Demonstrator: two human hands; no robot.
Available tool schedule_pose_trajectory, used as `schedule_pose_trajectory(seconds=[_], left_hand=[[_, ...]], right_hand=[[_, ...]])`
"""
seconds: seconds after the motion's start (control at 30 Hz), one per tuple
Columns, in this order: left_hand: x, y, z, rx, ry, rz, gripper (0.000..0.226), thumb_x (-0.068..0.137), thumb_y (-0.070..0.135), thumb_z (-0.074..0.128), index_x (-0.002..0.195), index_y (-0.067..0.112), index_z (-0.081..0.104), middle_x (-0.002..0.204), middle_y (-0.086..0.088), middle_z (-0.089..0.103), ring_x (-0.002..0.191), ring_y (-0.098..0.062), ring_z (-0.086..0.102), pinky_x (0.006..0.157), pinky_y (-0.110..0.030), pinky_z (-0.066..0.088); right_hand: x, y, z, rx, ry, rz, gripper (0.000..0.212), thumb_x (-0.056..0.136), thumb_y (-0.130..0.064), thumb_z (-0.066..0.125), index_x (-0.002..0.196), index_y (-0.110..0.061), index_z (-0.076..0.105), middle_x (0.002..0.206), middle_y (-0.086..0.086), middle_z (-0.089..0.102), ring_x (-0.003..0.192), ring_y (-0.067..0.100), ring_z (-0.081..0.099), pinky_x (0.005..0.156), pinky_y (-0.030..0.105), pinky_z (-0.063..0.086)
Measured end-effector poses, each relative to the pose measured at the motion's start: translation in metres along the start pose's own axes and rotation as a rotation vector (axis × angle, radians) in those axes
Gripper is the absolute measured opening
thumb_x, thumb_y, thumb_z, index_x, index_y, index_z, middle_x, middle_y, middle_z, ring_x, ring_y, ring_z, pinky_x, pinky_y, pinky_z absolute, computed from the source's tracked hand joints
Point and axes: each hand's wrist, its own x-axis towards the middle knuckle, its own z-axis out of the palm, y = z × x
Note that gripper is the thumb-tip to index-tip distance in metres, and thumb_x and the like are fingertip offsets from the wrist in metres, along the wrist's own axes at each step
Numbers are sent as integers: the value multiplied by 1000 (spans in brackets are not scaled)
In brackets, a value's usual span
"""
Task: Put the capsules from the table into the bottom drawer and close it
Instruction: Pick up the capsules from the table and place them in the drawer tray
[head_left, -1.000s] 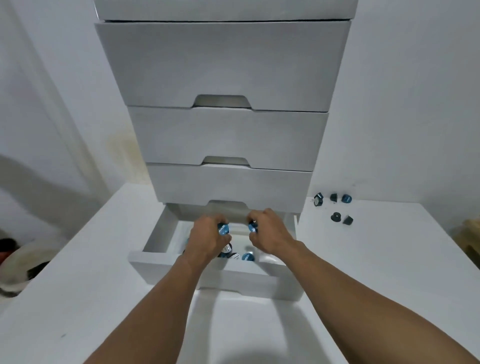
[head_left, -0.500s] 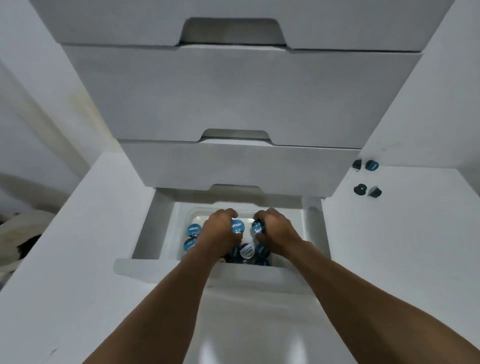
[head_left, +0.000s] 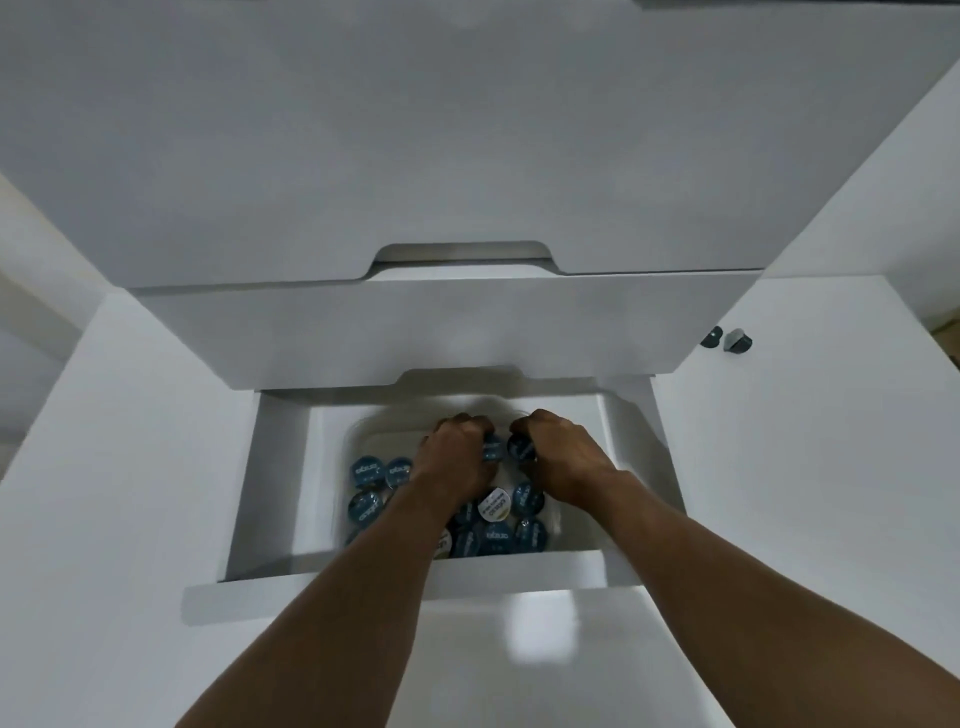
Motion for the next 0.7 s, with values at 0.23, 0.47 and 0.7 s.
schedule_pose_trajectory(seconds=[0.23,0.47,0.7], left_hand=[[10,-2,9,4,-48,6,35,78,24,69,111,17,61,110,-8,65,101,-27,60,90,-40,51],[15,-7,6,-5,-81,-40,39,83,35,63,120,22,59,121,-5,62,111,-26,57,97,-42,47],[11,-10,7,81,-74,3,33,85,23,63,118,24,61,121,-5,64,111,-24,58,98,-43,46]], right_hand=[[3,6,7,-18,-32,-53,16,88,-17,56,104,-19,60,109,5,55,95,28,58,83,37,51],[5,12,7,-36,-77,-95,30,89,-12,54,119,-12,59,120,9,53,107,30,56,93,39,48],[2,13,7,-76,-96,-95,24,92,-13,50,112,-10,63,116,12,54,102,32,58,89,40,50]])
